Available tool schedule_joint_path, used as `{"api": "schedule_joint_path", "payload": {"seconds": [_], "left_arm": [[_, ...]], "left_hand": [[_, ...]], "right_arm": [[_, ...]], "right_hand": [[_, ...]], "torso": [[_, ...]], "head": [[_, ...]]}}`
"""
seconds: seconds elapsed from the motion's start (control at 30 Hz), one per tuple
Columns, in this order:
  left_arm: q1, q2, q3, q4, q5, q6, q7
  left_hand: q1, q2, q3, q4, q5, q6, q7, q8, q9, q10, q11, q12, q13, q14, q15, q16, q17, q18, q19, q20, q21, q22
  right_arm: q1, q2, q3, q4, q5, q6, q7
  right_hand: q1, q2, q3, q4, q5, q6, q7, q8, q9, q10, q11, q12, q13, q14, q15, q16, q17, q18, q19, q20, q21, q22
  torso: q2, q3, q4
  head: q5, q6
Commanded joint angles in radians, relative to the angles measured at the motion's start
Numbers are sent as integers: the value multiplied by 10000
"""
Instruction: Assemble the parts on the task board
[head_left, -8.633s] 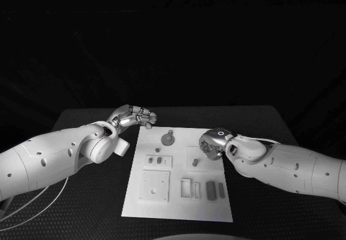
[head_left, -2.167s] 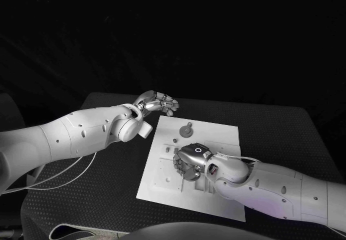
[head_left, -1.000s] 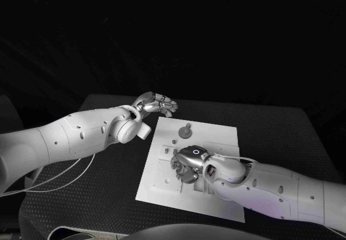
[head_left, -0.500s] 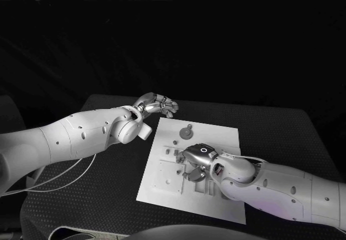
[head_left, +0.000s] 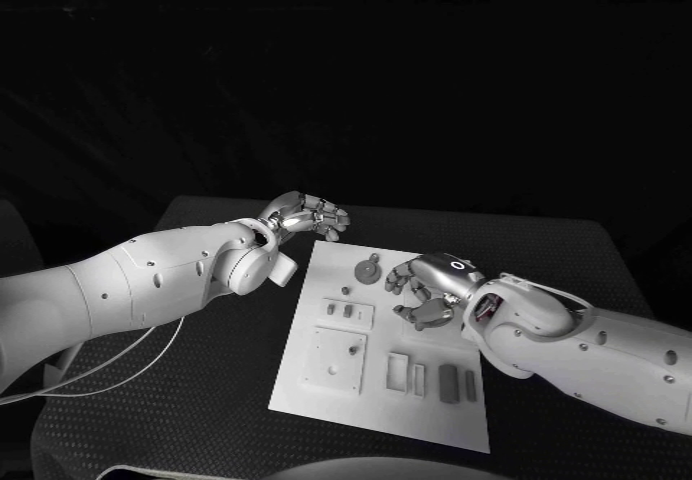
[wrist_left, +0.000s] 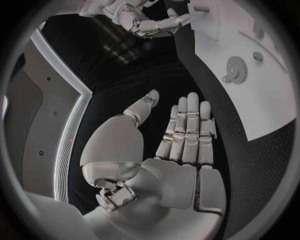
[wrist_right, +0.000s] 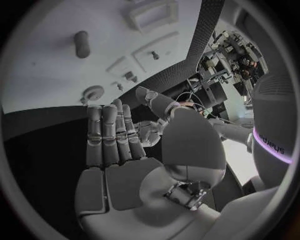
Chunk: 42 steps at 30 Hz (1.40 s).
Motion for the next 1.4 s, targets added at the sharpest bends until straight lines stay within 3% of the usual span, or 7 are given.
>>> {"api": "schedule_joint_path", "payload": {"seconds": [0.03,0.17,0.43,0.5,0.73,0.9,1.4], "left_arm": [[12,-23,8,29,56,72,132],[13,-47,8,43,56,87,136],[11,-36,8,14,61,78,139],[11,-26,8,15,62,90,138],[11,-7,8,11,68,92,131],[10,-12,8,0,81,96,132],[10,-20,7,-9,156,130,98]], "left_hand": [[29,107,20,65,-10,-65,-19,43,-7,42,55,-48,18,69,22,-36,13,132,46,10,-34,9],[27,101,16,65,-11,-65,-19,45,-7,45,54,-49,20,70,22,-40,19,131,46,10,-37,11],[27,99,15,67,-12,-63,-20,48,-7,47,53,-50,23,71,22,-45,26,131,47,10,-39,14],[25,99,14,68,-12,-64,-20,48,-7,47,53,-51,23,72,22,-47,28,131,47,10,-40,15],[23,100,12,73,-13,-69,-19,48,-9,43,55,-56,25,71,23,-54,37,131,49,11,-44,18],[12,106,8,84,-13,-75,-17,48,-10,40,57,-61,27,70,25,-64,48,129,51,12,-48,22],[-59,130,-13,158,-13,-92,-11,54,-15,32,63,-82,40,72,29,-107,99,125,52,16,-74,37]], "right_arm": [[99,-416,15,14,1027,222,503],[155,-770,12,-167,647,776,265],[153,-961,-1,-353,-81,1765,233],[151,-955,-35,-374,-64,1799,352],[76,-757,-189,-525,-657,1815,234],[-17,-597,-265,-613,-959,1745,181],[-147,-272,-328,-730,-1063,1656,116]], "right_hand": [[-125,34,-155,-25,130,-18,-5,11,-30,-71,13,46,-25,-27,-19,18,-64,479,25,0,8,159],[-351,4,-551,-94,118,-180,-33,-59,-87,-424,128,-31,-128,-159,97,-2,-166,479,-120,49,-65,163],[-598,-90,-1062,-132,-788,-518,-323,-167,-187,-1047,319,-75,-331,-594,284,-66,-346,479,-533,233,-309,156],[-559,-66,-1067,-117,-850,-527,-305,-157,-195,-1007,270,14,-335,-587,247,-27,-364,479,-522,243,-307,162],[-396,-41,-1001,-55,-971,-456,-280,-85,-205,-851,178,277,-340,-561,154,52,-436,479,-473,231,-293,171],[-47,-57,-580,90,-1386,-279,-252,29,-229,-623,101,587,-374,-493,81,141,-553,479,-326,182,-282,156],[381,215,210,262,-1460,71,-170,220,-242,-240,-23,937,-429,-275,-41,306,-691,479,-48,65,-236,150]], "torso": [[-8,3,-25],[-9,-1,-42],[7,33,-14],[4,11,2],[9,14,2],[4,-4,6],[1,-14,12]], "head": [[-9,15],[-22,42],[-91,24],[-126,15],[-111,-7],[-126,-60],[-125,-129]]}}
